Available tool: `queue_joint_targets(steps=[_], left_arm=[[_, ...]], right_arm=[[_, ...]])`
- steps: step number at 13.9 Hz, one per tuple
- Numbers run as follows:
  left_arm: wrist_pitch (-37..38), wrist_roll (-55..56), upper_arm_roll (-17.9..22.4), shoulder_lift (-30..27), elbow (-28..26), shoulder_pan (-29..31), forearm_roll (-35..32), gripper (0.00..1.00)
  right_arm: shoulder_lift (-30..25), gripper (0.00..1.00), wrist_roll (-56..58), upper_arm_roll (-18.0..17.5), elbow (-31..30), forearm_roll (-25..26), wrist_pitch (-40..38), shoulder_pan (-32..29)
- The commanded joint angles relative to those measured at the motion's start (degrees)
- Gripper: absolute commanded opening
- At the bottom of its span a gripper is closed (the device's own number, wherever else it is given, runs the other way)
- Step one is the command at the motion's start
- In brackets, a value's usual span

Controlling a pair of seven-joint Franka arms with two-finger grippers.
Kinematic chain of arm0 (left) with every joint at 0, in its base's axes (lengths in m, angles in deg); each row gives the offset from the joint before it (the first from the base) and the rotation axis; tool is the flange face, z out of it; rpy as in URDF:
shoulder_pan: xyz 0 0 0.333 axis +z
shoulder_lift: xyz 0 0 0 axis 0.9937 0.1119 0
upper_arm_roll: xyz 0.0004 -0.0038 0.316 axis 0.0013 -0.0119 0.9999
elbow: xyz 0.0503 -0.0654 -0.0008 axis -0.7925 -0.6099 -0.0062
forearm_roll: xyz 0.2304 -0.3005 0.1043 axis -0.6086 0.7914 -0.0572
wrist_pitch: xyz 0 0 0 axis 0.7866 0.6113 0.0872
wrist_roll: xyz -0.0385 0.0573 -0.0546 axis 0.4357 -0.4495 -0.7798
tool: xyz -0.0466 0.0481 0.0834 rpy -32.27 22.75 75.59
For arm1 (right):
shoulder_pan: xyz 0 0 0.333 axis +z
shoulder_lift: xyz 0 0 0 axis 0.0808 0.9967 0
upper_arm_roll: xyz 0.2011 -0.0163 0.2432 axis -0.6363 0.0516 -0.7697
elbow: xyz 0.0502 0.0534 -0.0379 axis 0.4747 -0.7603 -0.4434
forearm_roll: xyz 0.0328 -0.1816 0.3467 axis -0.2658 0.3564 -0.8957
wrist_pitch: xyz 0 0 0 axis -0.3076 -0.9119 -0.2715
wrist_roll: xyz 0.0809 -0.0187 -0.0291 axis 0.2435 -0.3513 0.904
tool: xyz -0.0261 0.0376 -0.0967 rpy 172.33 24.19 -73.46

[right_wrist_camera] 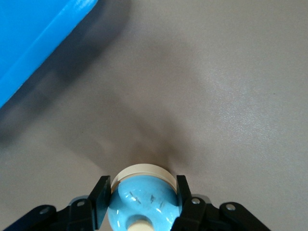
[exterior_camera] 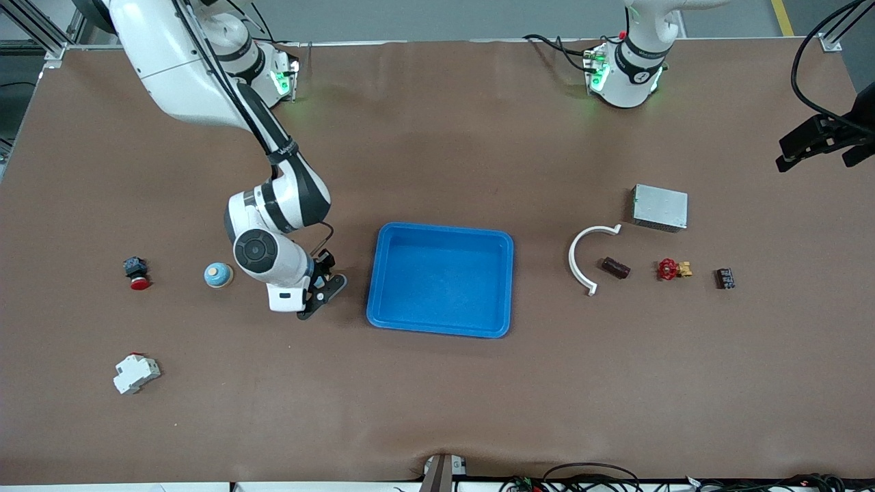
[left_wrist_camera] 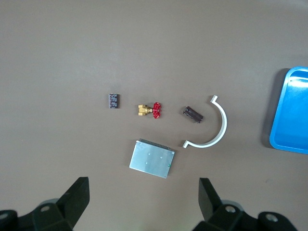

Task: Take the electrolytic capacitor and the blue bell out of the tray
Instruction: 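Lower the bell beside the red-capped button and open the right gripper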

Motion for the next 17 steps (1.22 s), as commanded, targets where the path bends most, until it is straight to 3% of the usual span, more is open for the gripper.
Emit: queue_joint_targets(steps=[1, 5, 6, 8, 9, 14, 17], left_arm=[[0.38, -0.95, -0.05, -0.65, -0.14, 0.12, 0.97, 1.00], [0.38, -0.95, -0.14, -0.56, -0.14, 0.12, 0.97, 1.00], [0.38, -0.95, -0.14, -0.48, -0.06, 0.20, 0.97, 1.00], [0.38, -0.95, -0.05, -0.48, -0.06, 0.20, 0.97, 1.00], [0.38, -0.95, -0.05, -0.56, -0.06, 0.20, 0.97, 1.00], [0.38, -0.95, -0.14, -0.48, -0.06, 0.12, 1.05, 1.00], [0.38, -0.95, -0.14, -0.39, -0.14, 0.12, 0.97, 1.00]], right_arm=[[0.43, 0.04, 0.41, -0.01, 0.11, -1.00, 0.34, 0.18], [0.87, 0.12, 0.50, -0.01, 0.20, -0.91, 0.69, 0.54], [0.87, 0.25, 0.41, -0.01, 0.29, -1.00, 0.69, 0.54], [0.78, 0.68, 0.32, -0.01, 0.46, -1.00, 0.25, 0.45], [0.70, 1.00, 0.24, -0.01, 0.55, -1.00, 0.08, 0.45], [-1.41, 1.00, -0.81, -0.10, 1.34, -1.09, -3.42, 0.45], [-5.09, 1.00, -11.41, -1.76, 1.52, -1.18, -8.34, 0.54]])
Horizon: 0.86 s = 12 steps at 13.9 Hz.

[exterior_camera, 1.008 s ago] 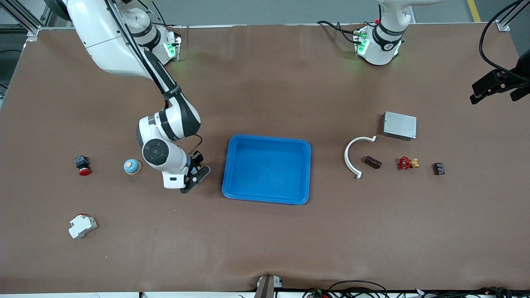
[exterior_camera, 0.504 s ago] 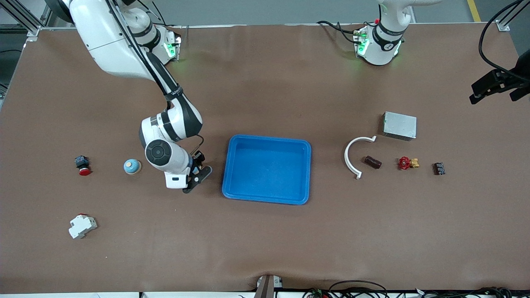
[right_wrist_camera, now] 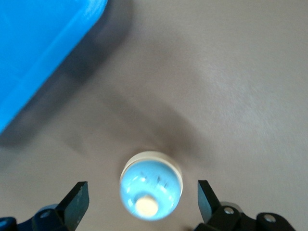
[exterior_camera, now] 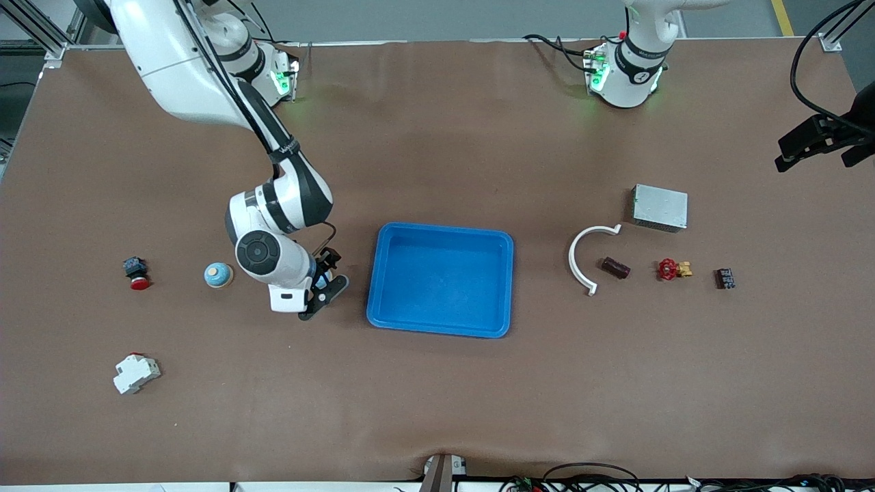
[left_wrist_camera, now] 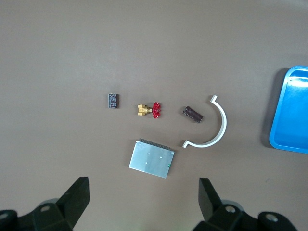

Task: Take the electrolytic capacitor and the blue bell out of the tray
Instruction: 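Lower the bell beside the red-capped button and open the right gripper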

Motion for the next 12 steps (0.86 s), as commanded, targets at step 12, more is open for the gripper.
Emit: queue_joint_targets(steps=[12], left_arm=[[0.29, -0.86, -2.78, -0.12, -0.27, -0.28, 1.14, 1.00]], right_arm=[[-26.51, 1.00, -27.70, -4.02, -1.58, -0.82, -31.14, 1.24]])
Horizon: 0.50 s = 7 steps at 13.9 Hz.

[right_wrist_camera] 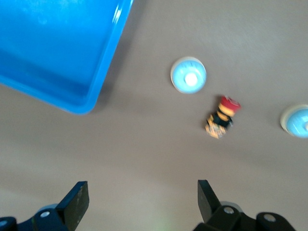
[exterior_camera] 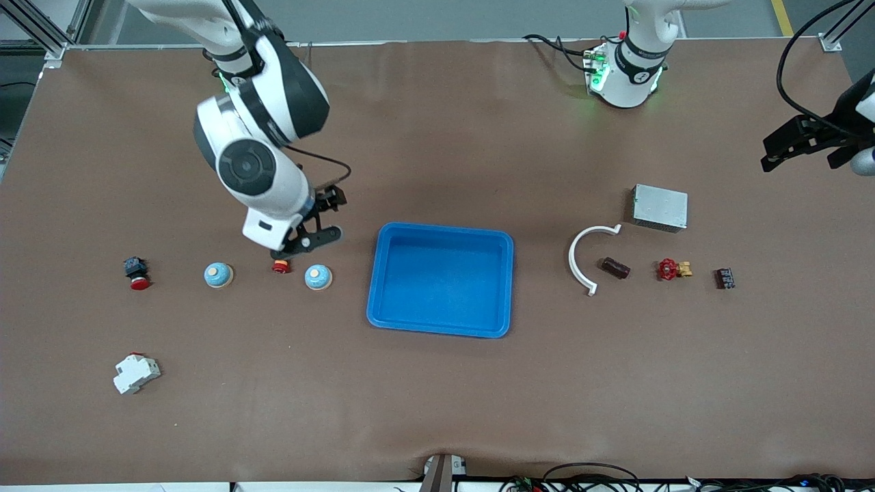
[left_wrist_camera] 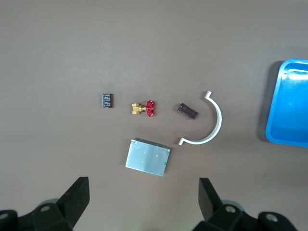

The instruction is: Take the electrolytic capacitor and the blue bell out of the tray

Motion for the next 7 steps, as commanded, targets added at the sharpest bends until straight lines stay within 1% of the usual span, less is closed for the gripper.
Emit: queue_joint_targets(steps=[1, 5, 7], left_arm=[[0.14, -0.84, -0.95, -0.35, -0.03, 0.37, 1.14, 1.00], [0.14, -0.84, -0.95, -0.52, -0.03, 0.37, 1.14, 1.00], [0.31, -0.93, -0.87, -0.87, -0.03, 0.64, 1.14, 1.00]], right_arm=[[-7.44, 1.00, -0.80, 0.22, -2.19, -0.60, -4.99, -0.84], [-11.85, 1.00, -0.80, 0.31, -2.19, -0.68, -9.57, -2.86], [-13.78, 1.00, -0.80, 0.48, -2.28, -0.69, -10.62, -4.35]])
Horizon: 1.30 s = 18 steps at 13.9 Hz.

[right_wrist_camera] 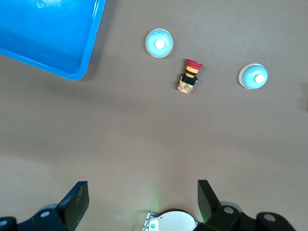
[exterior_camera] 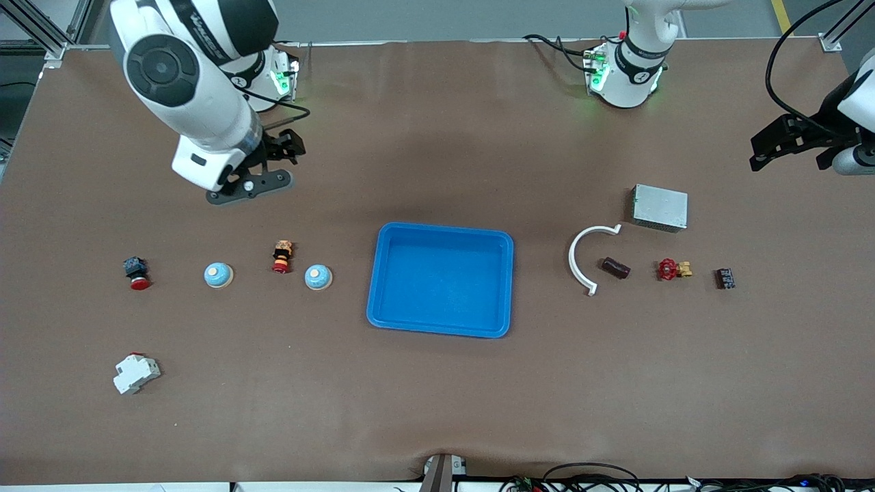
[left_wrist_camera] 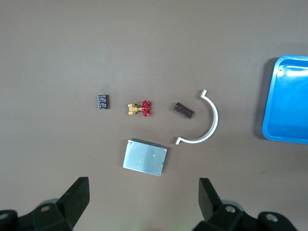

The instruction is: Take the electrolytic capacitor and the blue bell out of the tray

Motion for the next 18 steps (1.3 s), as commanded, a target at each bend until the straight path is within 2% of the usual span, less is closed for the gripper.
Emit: queue_joint_targets(steps=[1, 5, 8, 10, 13, 15, 17, 18], left_arm=[[0.49, -0.93, -0.03, -0.95, 0.02, 0.49, 1.14, 1.00], [1.28, -0.93, 0.05, -1.04, 0.20, 0.84, 1.14, 1.00], [1.28, -0.93, 0.05, -0.95, 0.29, 0.84, 1.05, 1.00], [1.28, -0.93, 0.14, -0.95, 0.29, 0.84, 1.14, 1.00], [1.11, -0.93, 0.14, -0.95, 0.29, 0.84, 1.05, 1.00], [0.84, -0.93, 0.14, -0.69, 0.38, 0.84, 1.05, 1.00], [0.49, -0.93, 0.23, -0.34, 0.46, 0.75, 1.05, 1.00], [0.49, -0.93, 0.23, -0.34, 0.46, 0.84, 1.05, 1.00]], right_arm=[[-3.33, 1.00, -0.53, -0.60, -1.73, -0.69, -1.23, -3.58], [-6.14, 1.00, 1.92, -0.60, -1.11, -4.11, -1.33, -12.01], [-6.50, 1.00, 9.21, -0.08, -0.32, -4.11, -1.85, -17.81], [-6.24, 1.00, 9.93, 1.24, -0.06, -3.42, -1.68, -20.99], [-5.36, 1.00, 10.02, 4.23, 2.40, -1.83, 0.85, -21.61], [-3.87, 1.00, 10.11, 4.32, 4.85, -1.39, 1.66, -23.02], [-3.42, 1.00, 9.93, 4.50, 6.96, 3.59, 1.75, -22.41], [-3.25, 1.00, 9.93, 4.50, 7.93, 3.62, 1.75, -22.32]])
